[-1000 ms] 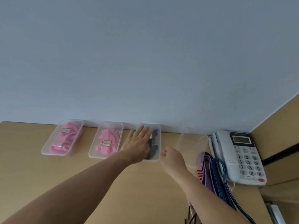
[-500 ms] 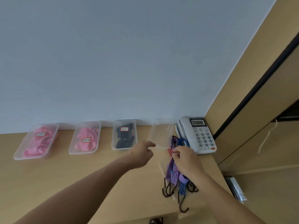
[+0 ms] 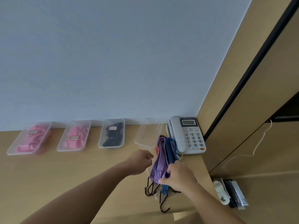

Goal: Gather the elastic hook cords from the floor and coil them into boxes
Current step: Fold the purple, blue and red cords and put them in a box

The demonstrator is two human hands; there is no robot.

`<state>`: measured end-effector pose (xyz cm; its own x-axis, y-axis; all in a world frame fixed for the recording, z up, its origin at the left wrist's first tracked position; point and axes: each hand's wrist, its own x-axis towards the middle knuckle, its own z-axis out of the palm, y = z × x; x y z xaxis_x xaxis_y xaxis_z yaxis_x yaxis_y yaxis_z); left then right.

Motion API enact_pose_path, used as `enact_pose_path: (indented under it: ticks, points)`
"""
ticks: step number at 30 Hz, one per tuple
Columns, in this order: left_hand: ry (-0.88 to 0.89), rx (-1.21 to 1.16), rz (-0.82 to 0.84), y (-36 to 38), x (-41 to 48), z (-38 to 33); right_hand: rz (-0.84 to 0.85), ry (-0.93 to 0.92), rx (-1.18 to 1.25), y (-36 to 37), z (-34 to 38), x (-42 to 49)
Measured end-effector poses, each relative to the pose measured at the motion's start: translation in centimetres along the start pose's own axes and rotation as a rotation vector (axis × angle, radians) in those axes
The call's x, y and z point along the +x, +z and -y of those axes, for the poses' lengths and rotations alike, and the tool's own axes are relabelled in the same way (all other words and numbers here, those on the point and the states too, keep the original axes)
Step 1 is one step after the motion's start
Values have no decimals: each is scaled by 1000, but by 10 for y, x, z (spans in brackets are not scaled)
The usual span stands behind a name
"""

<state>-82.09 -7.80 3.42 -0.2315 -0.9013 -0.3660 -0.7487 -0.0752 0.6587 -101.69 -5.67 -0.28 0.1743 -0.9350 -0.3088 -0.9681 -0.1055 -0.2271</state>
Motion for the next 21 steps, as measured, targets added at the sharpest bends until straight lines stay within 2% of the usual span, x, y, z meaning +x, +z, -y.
enact_pose_path:
  ticks: [2, 5, 8, 11, 15, 21]
  points:
    - [-38, -13, -4, 9, -1, -4, -27, -36, -65, 4, -4, 3]
    - [-94, -10, -17, 16, -5, -2, -132, -72, -37, 4, -5, 9]
    - [-140, -19, -44, 18, -7, 0, -218, -268, -88, 2, -1, 17]
    - [-152, -26, -66, 19, -10, -2, -101, -483, -282, 4, 2, 27]
    - [-177, -29, -86, 16, -16, 1, 15, -503, -498, 8, 10, 36]
    - [-206, -30, -111, 7, -21, 7, -16, -577, -375, -2, 9, 42]
